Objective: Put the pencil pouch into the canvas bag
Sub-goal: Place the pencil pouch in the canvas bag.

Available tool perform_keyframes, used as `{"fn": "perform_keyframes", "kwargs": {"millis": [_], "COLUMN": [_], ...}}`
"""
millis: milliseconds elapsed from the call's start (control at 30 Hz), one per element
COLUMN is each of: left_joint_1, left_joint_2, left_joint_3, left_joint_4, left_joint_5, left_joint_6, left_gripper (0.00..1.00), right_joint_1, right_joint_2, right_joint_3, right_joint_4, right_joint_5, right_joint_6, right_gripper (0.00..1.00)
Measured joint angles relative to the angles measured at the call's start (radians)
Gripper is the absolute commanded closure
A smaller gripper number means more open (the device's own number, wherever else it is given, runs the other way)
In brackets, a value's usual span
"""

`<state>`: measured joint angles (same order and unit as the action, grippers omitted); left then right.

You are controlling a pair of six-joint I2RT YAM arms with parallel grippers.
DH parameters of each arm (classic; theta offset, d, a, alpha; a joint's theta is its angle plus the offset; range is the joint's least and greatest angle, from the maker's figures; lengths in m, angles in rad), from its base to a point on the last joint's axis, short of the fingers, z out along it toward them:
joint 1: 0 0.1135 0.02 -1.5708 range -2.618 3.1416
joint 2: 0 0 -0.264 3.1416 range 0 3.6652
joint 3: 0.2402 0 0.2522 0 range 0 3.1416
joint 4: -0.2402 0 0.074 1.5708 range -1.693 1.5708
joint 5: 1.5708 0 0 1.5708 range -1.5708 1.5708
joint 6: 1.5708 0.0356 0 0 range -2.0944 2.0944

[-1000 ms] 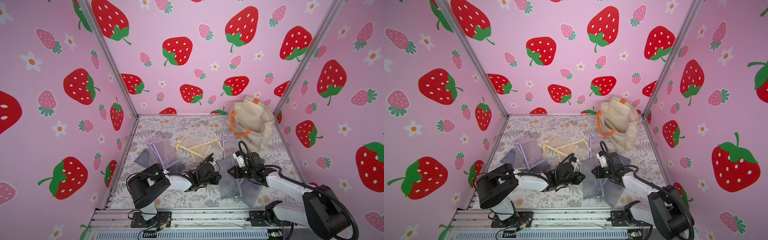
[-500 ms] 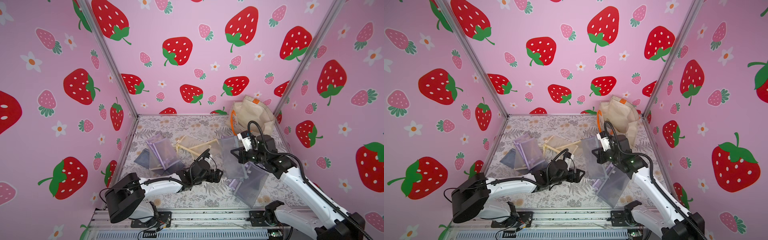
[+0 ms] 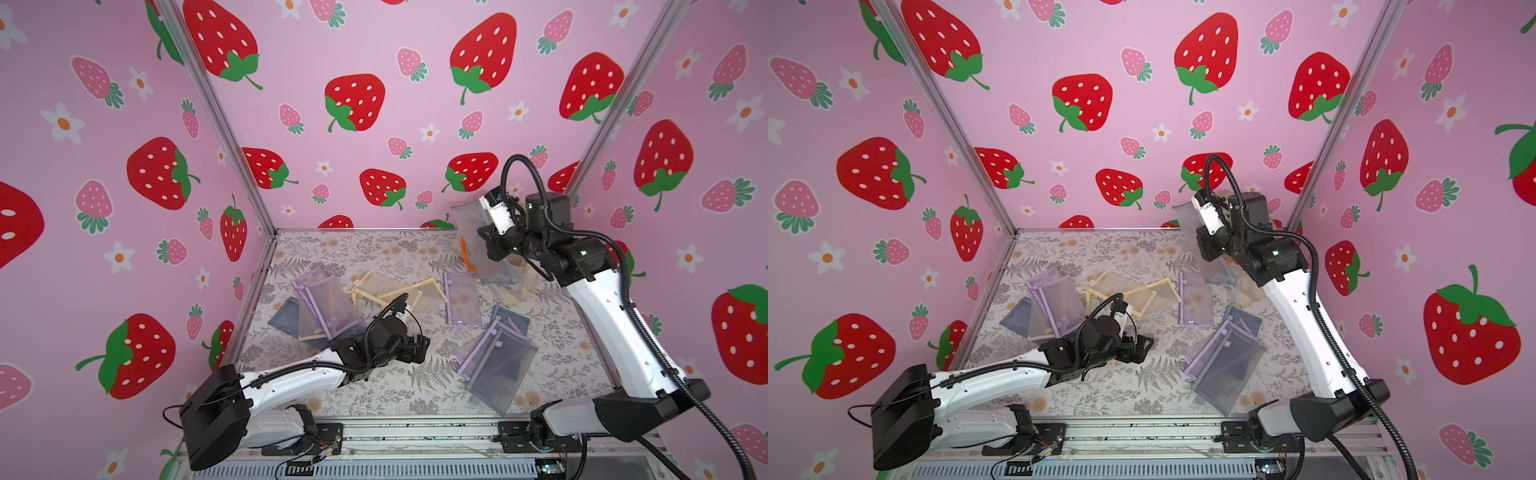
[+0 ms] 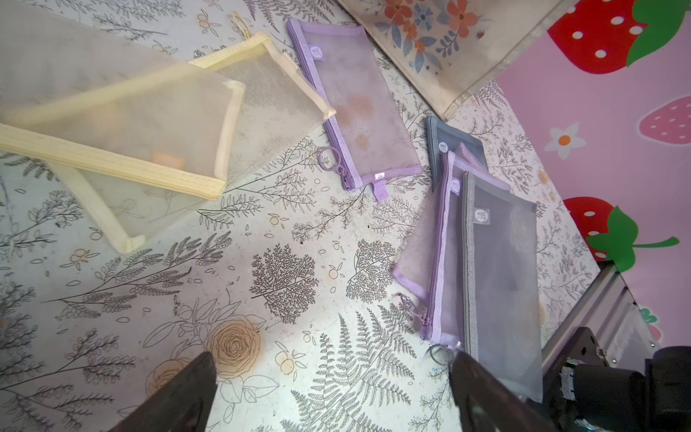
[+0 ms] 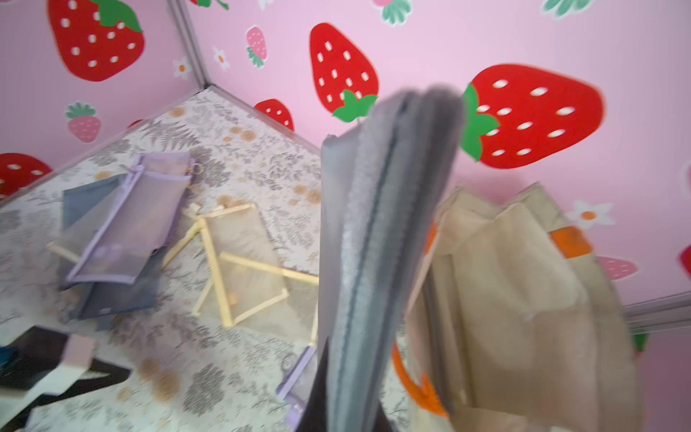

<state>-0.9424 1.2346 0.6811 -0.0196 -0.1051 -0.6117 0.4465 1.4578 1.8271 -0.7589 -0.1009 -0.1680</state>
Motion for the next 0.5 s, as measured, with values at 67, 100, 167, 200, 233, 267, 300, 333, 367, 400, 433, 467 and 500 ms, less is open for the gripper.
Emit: {"fn": "perform_keyframes", "kwargs": {"millis": [67, 100, 167, 200, 233, 267, 300, 333, 367, 400, 433, 467, 500], "left_joint_1": [0.013, 0.023, 0.042, 0.051, 0.061, 0.071, 0.083, 0.093, 0.106, 0.118, 0.131, 0.141, 0.152], "left_joint_2": [-0.009, -0.013, -0.017, -0.019, -0.020, -0.021, -0.021, -0.020, -0.020, -0.017, -0.012, -0.007, -0.001], "left_joint_3": [-0.002, -0.003, -0.006, -0.008, -0.013, -0.018, -0.024, -0.028, -0.034, -0.037, -0.038, -0.039, -0.040], "left_joint_4": [-0.002, -0.003, -0.004, -0.004, -0.004, -0.004, -0.004, -0.003, -0.003, -0.002, 0.000, 0.003, 0.010], "left_joint_5": [0.002, 0.004, 0.011, 0.013, 0.020, 0.026, 0.035, 0.041, 0.052, 0.062, 0.072, 0.082, 0.092], "left_joint_6": [0.004, 0.006, 0.008, 0.010, 0.012, 0.013, 0.014, 0.014, 0.015, 0.015, 0.016, 0.016, 0.017], "left_gripper": [0.01, 0.01, 0.01, 0.01, 0.01, 0.01, 0.01, 0.01, 0.01, 0.01, 0.01, 0.01, 0.01], "right_joint_1": [-0.033, -0.050, -0.082, -0.099, -0.113, -0.122, -0.132, -0.140, -0.149, -0.156, -0.162, -0.165, -0.168], "right_joint_2": [0.049, 0.075, 0.124, 0.151, 0.177, 0.195, 0.216, 0.235, 0.255, 0.275, 0.295, 0.311, 0.324], "right_joint_3": [0.074, 0.106, 0.161, 0.186, 0.203, 0.209, 0.212, 0.213, 0.214, 0.214, 0.214, 0.212, 0.202], "right_joint_4": [-0.002, 0.002, 0.006, 0.012, 0.023, 0.033, 0.042, 0.048, 0.053, 0.059, 0.062, 0.064, 0.072], "right_joint_5": [0.033, 0.048, 0.068, 0.077, 0.087, 0.095, 0.104, 0.113, 0.120, 0.126, 0.131, 0.135, 0.140], "right_joint_6": [-0.063, -0.095, -0.151, -0.182, -0.212, -0.238, -0.265, -0.286, -0.305, -0.322, -0.333, -0.343, -0.352], "right_gripper": [1.00, 1.00, 1.00, 1.00, 1.00, 1.00, 1.00, 1.00, 1.00, 1.00, 1.00, 1.00, 1.00]}}
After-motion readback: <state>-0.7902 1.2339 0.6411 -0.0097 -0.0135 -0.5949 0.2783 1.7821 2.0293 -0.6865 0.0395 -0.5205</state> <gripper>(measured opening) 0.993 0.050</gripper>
